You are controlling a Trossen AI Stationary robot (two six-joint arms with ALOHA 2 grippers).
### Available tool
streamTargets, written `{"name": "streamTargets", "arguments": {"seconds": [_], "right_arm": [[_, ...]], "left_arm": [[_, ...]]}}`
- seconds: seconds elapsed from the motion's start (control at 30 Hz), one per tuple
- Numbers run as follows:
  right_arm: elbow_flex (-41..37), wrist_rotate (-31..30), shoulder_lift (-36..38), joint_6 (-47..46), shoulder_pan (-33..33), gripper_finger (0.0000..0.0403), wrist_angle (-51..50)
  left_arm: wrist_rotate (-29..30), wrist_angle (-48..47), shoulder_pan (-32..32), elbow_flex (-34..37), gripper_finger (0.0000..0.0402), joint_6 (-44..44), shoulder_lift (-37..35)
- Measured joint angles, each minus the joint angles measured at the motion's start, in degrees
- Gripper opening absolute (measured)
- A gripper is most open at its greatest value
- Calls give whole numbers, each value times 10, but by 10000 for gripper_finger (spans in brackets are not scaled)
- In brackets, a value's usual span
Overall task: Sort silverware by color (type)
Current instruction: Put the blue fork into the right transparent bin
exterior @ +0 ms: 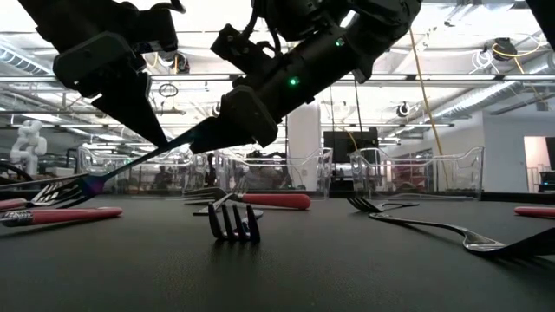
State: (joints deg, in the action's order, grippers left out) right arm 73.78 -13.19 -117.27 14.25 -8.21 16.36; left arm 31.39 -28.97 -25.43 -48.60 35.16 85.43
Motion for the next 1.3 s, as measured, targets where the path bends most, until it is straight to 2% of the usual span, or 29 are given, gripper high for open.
{"name": "streamTargets", "arguments": {"seconds": [0.27,0.43,0.6,0.7,0.87,1.13,1.3], "right_arm": [[0,0,0,1,0,69,4],[0,2,0,1,0,96,21],[0,30,0,-8,0,111,19],[0,30,0,-9,0,87,10],[0,31,0,2,0,13,9],[0,32,0,2,0,5,4],[0,29,18,2,0,4,-35]], "left_arm": [[-1,0,0,0,0,0,0],[-1,0,0,0,0,0,0],[-2,0,0,0,0,-1,0],[-2,0,0,0,0,-1,0],[-2,0,0,0,0,-1,0],[6,3,0,0,7,1,0],[9,31,-1,0,67,1,0]]}}
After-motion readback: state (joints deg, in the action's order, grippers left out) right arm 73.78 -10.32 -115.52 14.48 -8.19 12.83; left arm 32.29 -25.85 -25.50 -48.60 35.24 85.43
